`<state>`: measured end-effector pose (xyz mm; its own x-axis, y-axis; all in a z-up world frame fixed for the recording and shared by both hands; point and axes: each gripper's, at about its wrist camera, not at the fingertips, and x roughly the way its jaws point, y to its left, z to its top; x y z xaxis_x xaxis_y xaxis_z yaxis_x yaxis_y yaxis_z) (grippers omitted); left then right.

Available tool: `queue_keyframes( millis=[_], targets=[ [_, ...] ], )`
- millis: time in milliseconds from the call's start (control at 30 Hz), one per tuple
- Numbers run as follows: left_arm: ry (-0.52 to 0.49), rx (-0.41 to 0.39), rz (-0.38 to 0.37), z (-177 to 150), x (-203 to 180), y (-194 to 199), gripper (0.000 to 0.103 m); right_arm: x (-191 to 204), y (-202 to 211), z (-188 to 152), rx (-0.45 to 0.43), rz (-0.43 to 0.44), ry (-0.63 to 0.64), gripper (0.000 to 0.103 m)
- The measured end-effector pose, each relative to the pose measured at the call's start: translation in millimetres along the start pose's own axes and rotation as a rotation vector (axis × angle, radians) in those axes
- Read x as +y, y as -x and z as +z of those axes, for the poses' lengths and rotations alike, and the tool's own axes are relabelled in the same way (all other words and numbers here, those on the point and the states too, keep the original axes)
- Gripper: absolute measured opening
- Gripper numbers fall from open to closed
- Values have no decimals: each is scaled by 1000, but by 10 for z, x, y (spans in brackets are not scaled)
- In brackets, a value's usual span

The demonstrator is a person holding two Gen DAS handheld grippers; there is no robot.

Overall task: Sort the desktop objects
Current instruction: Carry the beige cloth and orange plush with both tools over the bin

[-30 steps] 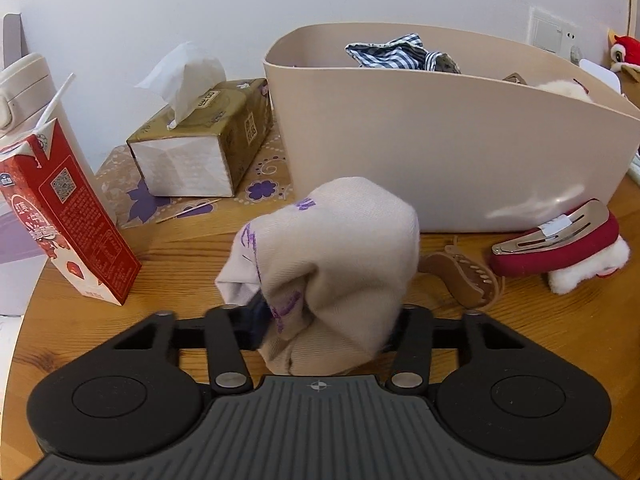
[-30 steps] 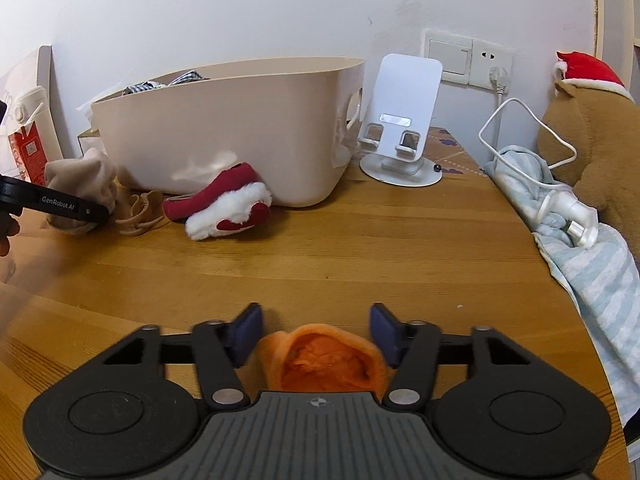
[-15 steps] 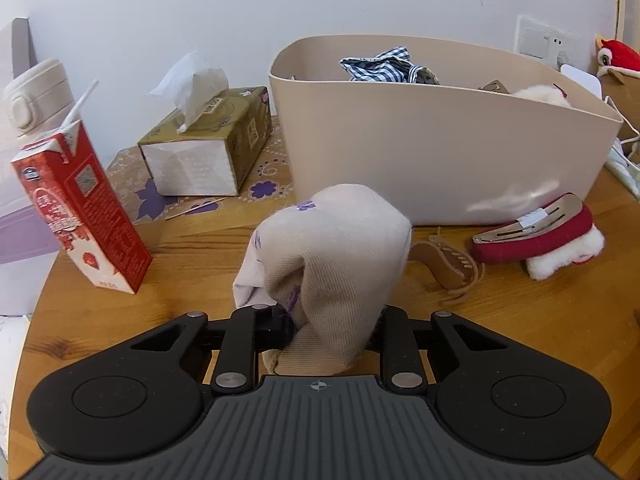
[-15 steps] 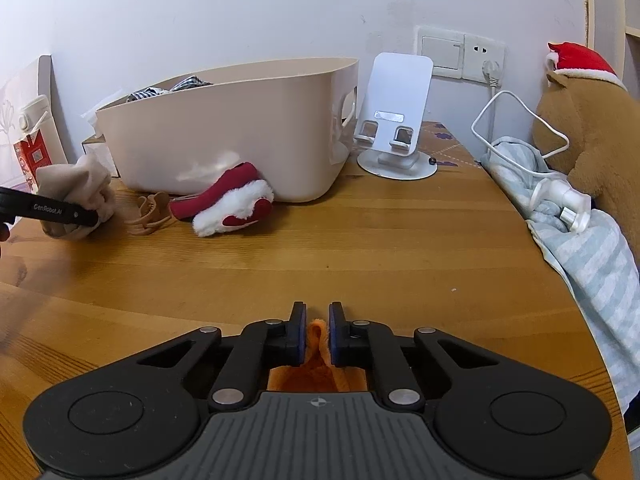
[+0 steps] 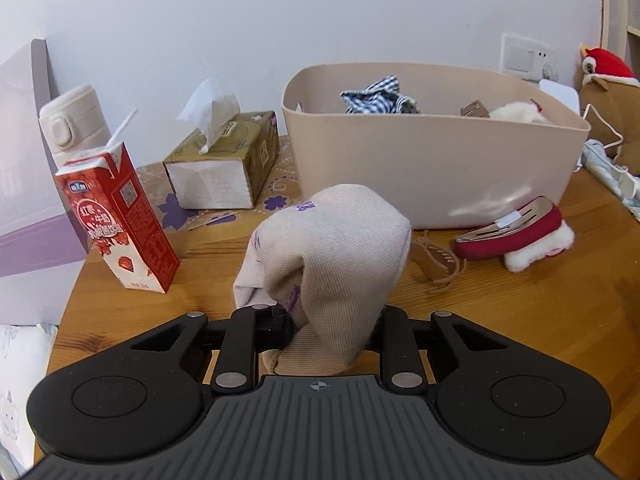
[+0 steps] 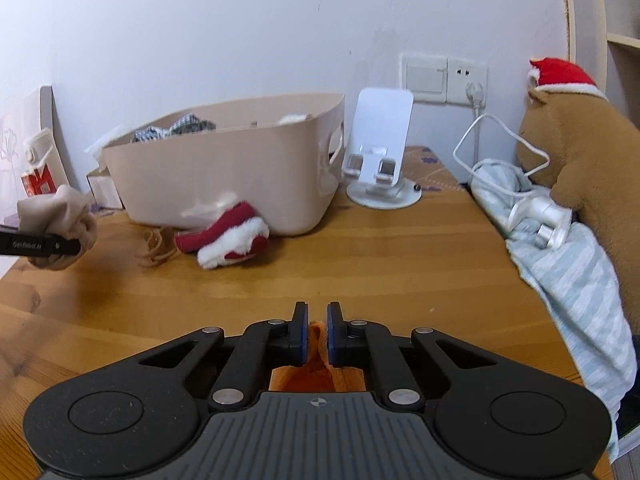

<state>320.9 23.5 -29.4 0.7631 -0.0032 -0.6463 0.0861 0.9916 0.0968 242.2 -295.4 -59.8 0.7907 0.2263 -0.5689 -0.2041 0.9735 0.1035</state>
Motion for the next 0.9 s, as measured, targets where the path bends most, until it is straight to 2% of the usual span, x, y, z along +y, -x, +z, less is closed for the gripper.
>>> queue_keyframes(
  millis=[600,900],
  targets=[
    [-39,-113,-32,245,-106,472,23,-20,269,649,-151,-3,7,9],
    [-66,-158,-7,444,-142,545,23,54,246,981,-202,-7,10,9]
  ],
)
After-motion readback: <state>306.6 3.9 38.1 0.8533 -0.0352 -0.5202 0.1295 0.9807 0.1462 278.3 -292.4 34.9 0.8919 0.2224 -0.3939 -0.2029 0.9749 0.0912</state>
